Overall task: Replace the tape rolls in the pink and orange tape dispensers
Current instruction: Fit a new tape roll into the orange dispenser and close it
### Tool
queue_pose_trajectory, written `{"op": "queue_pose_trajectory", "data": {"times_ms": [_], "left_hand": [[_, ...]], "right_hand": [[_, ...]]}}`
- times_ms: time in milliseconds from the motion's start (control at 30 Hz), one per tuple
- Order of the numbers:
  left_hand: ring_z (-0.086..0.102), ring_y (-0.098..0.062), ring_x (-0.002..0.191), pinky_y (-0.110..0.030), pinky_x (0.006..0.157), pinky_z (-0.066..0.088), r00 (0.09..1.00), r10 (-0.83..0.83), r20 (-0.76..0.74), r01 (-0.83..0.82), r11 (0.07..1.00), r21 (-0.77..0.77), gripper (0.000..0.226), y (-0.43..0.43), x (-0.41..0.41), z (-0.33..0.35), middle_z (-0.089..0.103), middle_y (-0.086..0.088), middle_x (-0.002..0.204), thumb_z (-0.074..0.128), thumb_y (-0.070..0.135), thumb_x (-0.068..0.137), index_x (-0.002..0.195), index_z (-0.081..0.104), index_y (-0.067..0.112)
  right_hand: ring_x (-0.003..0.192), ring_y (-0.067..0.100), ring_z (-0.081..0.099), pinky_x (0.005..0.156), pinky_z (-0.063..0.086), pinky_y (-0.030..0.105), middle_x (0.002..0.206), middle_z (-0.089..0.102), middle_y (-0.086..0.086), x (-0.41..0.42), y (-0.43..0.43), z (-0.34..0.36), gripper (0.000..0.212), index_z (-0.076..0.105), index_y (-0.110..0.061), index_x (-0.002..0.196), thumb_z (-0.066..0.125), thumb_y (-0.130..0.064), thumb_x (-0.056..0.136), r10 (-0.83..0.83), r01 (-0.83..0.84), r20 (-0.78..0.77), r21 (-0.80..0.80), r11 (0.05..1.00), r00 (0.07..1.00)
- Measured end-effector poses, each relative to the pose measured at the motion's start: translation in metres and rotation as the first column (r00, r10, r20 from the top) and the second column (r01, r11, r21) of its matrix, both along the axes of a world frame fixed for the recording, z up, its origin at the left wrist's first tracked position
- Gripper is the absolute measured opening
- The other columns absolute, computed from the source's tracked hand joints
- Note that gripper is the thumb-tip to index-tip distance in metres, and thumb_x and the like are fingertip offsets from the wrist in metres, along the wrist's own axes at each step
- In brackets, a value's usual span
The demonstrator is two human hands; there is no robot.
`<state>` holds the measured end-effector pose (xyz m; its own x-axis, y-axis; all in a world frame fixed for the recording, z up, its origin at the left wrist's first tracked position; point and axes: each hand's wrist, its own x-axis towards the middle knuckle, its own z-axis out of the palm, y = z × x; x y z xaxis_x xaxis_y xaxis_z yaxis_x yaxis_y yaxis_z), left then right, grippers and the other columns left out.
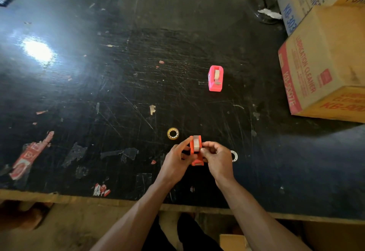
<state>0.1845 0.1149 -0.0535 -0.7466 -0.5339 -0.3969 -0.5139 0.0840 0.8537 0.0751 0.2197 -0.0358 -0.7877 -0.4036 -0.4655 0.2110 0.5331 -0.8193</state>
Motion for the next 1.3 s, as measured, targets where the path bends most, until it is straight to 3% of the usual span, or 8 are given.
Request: {"op": "queue_pose_trajectory", "data": {"times_ms": [133, 200, 333, 500, 600, 733, 933, 1300], "left_hand": [[0.074, -0.012, 0.102, -0.042, 0.089, 0.064, 0.996, 0.078, -0.039, -0.078, 0.997, 0.010, 0.043, 0.002, -0.008, 0.000, 0.070, 0.008, 0.115, 0.056, 0.033, 0.104, 0.123, 0.049, 0.071], [0.075, -0.012, 0.099, -0.042, 0.085, 0.064, 0.994, 0.104, -0.043, -0.105, 0.994, -0.010, 0.040, 0.002, -0.011, -0.002, 0.070, 0.010, 0.111, 0.058, 0.038, 0.102, 0.116, 0.049, 0.074], [0.073, -0.011, 0.099, -0.044, 0.086, 0.064, 0.992, 0.120, -0.027, -0.122, 0.991, -0.056, 0.030, 0.002, -0.014, -0.005, 0.069, 0.012, 0.109, 0.061, 0.044, 0.099, 0.124, 0.051, 0.059], [0.071, -0.007, 0.100, -0.044, 0.090, 0.062, 0.995, 0.088, -0.044, -0.091, 0.994, -0.063, 0.029, -0.003, -0.015, -0.003, 0.069, 0.013, 0.114, 0.063, 0.042, 0.098, 0.126, 0.059, 0.049], [0.071, -0.007, 0.101, -0.042, 0.090, 0.062, 0.996, 0.057, -0.076, -0.062, 0.995, -0.071, 0.026, -0.004, -0.015, -0.002, 0.068, 0.011, 0.117, 0.064, 0.044, 0.096, 0.121, 0.061, 0.052], [0.071, -0.007, 0.102, -0.040, 0.090, 0.063, 0.994, 0.035, -0.106, -0.043, 0.997, -0.071, 0.030, -0.007, -0.015, -0.002, 0.069, 0.009, 0.116, 0.068, 0.034, 0.097, 0.121, 0.062, 0.051], [0.074, -0.008, 0.095, -0.042, 0.090, 0.062, 0.994, 0.013, -0.108, -0.018, 0.999, -0.048, 0.031, -0.013, -0.018, 0.000, 0.071, 0.010, 0.112, 0.071, 0.030, 0.096, 0.119, 0.064, 0.049], [0.075, -0.013, 0.094, -0.045, 0.090, 0.063, 0.995, -0.021, -0.093, 0.017, 0.999, -0.048, 0.035, -0.017, -0.019, -0.006, 0.067, 0.005, 0.117, 0.071, 0.030, 0.095, 0.127, 0.062, 0.040]], "right_hand": [[0.095, 0.009, 0.074, 0.090, 0.062, 0.039, 0.101, 0.076, -0.007, -0.002, 0.001, 0.002, 0.019, 0.074, -0.024, 0.106, 0.068, -0.009, 0.096, 0.058, -0.056, -0.065, 0.040, 0.998, 0.996], [0.093, 0.008, 0.073, 0.089, 0.062, 0.036, 0.099, 0.076, -0.008, -0.002, 0.001, 0.003, 0.019, 0.074, -0.022, 0.108, 0.068, -0.010, 0.096, 0.067, -0.063, -0.086, 0.049, 0.997, 0.994], [0.085, -0.002, 0.068, 0.082, 0.059, 0.022, 0.090, 0.070, -0.015, -0.004, 0.001, 0.008, 0.018, 0.075, -0.016, 0.112, 0.067, -0.011, 0.097, 0.095, -0.086, -0.150, 0.066, 0.994, 0.984], [0.074, -0.010, 0.067, 0.064, 0.050, 0.004, 0.082, 0.068, -0.021, -0.006, 0.001, 0.011, 0.011, 0.078, -0.019, 0.103, 0.069, -0.019, 0.096, 0.111, -0.108, -0.185, 0.029, 0.994, 0.976], [0.078, -0.010, 0.068, 0.066, 0.051, 0.007, 0.084, 0.072, -0.017, -0.008, -0.002, 0.013, 0.009, 0.076, -0.024, 0.102, 0.074, -0.025, 0.093, 0.128, -0.132, -0.168, -0.014, 0.991, 0.977], [0.084, 0.002, 0.073, 0.071, 0.055, 0.013, 0.091, 0.077, -0.009, -0.012, -0.007, 0.009, 0.016, 0.079, -0.017, 0.104, 0.077, -0.023, 0.090, 0.139, -0.143, -0.167, -0.016, 0.990, 0.976], [0.078, -0.012, 0.070, 0.062, 0.053, 0.007, 0.089, 0.074, -0.012, -0.017, -0.010, 0.011, 0.016, 0.076, -0.016, 0.105, 0.077, -0.016, 0.090, 0.128, -0.139, -0.142, -0.066, 0.988, 0.981], [0.083, 0.004, 0.075, 0.070, 0.056, 0.012, 0.088, 0.080, -0.001, -0.019, -0.010, 0.017, 0.009, 0.080, -0.018, 0.097, 0.074, -0.014, 0.092, 0.110, -0.113, -0.025, -0.161, 0.980, 0.994]]}}
